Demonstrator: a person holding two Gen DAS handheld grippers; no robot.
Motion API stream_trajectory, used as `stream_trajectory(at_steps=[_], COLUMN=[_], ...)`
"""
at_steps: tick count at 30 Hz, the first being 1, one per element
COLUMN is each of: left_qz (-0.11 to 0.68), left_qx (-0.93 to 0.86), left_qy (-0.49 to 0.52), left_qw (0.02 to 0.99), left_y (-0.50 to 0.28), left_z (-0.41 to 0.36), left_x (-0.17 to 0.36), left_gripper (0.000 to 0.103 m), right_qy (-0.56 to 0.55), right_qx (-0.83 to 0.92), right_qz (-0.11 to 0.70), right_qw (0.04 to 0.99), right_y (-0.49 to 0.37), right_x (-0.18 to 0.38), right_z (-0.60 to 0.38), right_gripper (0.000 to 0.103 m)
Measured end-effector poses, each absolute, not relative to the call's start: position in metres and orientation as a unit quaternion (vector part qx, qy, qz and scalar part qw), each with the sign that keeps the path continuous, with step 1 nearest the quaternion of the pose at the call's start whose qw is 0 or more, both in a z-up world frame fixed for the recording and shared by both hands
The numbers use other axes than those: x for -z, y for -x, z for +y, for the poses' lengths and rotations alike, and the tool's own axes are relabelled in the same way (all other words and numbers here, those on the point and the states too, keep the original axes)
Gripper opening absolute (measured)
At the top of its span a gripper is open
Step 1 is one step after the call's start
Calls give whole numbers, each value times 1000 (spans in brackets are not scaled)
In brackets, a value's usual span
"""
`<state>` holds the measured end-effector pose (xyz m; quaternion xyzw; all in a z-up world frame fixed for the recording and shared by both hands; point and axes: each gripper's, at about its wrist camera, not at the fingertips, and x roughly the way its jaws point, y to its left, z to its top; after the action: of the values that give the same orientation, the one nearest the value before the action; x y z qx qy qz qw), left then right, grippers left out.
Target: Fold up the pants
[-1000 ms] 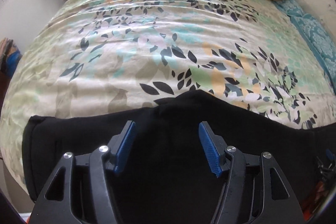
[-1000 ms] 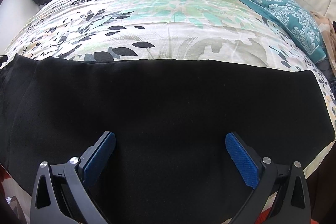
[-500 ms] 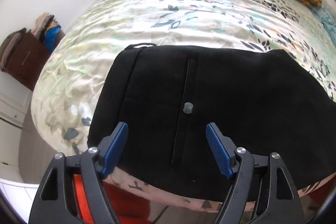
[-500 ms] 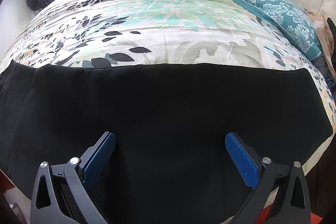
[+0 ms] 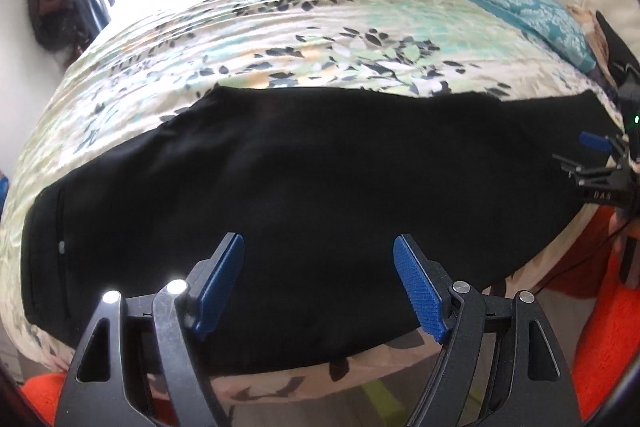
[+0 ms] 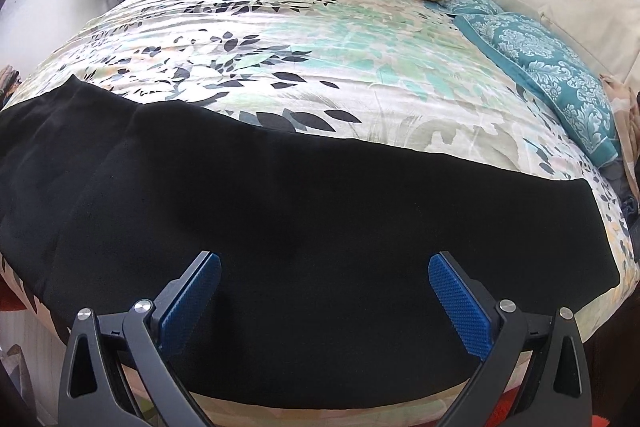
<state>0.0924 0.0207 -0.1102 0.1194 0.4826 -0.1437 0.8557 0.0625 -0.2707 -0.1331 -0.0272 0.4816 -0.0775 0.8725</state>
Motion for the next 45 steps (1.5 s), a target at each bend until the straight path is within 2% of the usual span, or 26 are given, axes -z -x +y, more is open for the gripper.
stream_trajectory(at_steps=[5, 12, 15, 19, 24, 29, 31, 35, 37, 41, 45], left_qz=[518, 502, 500, 507, 504, 506, 508, 502, 496, 487, 493], left_qx=[125, 113, 108, 102, 101, 103, 110, 135, 150, 170, 184], left_qy=[-137, -95, -94, -82, -61, -53, -52, -58, -57, -56, -70], left_qw=[835, 852, 854, 852, 855, 855, 853, 852, 853, 855, 847], left_y=[-90, -93, -93, -96, -99, -102, -103, -101, -101, -101, -98], left_z=[20, 26, 25, 33, 43, 39, 33, 10, -3, -27, -44], left_x=[138, 116, 114, 116, 114, 115, 115, 106, 98, 90, 97], left_gripper=[81, 79, 79, 80, 79, 79, 79, 79, 79, 79, 79], right_qy=[-16, -55, -85, -209, -399, -504, -532, -551, -533, -530, -513], right_qx=[99, 102, 115, 147, 160, 122, 108, 66, 65, 65, 66], right_qz=[476, 493, 447, 367, 311, 377, 395, 408, 421, 397, 395], right_qw=[874, 862, 883, 894, 848, 767, 741, 725, 731, 747, 760], right_y=[-56, -54, -49, -24, 28, 62, 67, 53, 41, 35, 32], right_x=[130, 139, 116, 71, 44, 81, 103, 132, 137, 136, 129], right_z=[-294, -314, -330, -399, -528, -607, -614, -609, -604, -606, -608], right_gripper=[103, 103, 103, 103, 103, 102, 96, 88, 88, 88, 82])
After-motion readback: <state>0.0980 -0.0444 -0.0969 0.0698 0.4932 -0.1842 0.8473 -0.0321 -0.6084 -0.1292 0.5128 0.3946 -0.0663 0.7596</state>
